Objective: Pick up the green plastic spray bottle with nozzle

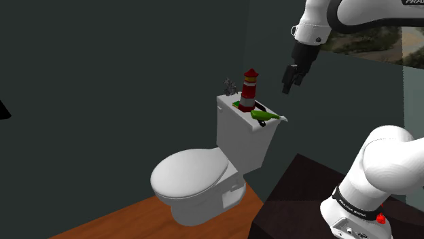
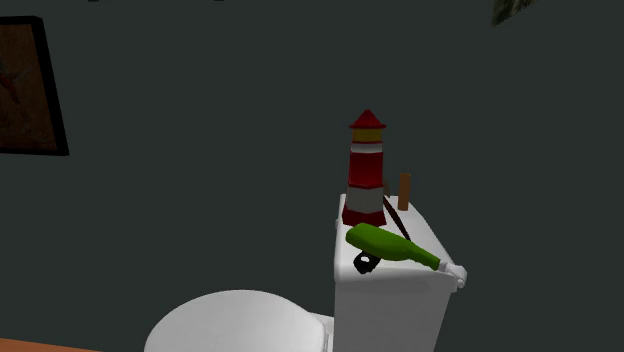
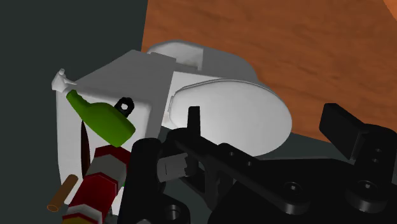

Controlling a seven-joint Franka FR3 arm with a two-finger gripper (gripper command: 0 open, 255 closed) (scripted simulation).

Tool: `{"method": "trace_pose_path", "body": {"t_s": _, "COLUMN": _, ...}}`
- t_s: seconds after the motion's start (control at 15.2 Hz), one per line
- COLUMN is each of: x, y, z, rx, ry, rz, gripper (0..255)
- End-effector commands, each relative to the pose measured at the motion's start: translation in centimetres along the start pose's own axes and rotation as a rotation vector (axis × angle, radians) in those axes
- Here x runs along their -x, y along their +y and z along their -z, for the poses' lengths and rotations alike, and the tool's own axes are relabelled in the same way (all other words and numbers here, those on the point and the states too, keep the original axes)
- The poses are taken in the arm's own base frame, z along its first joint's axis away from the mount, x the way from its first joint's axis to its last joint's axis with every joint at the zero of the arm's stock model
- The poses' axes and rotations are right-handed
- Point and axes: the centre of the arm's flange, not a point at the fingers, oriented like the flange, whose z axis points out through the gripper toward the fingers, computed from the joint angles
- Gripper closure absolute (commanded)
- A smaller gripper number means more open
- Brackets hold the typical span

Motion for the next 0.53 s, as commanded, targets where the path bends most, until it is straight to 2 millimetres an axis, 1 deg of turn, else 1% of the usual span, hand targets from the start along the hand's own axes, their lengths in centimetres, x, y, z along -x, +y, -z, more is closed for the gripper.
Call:
{"method": "trace_pose_path", "body": {"t_s": 0.0, "x": 0.0, "y": 0.0, "z": 0.0, "rx": 0.000, "ry": 0.000, "rz": 0.000, "gripper": 0}}
{"method": "trace_pose_path", "body": {"t_s": 0.46, "x": -1.3, "y": 7.6, "z": -5.7, "rx": -0.032, "ry": 0.009, "rz": 0.033, "gripper": 0}}
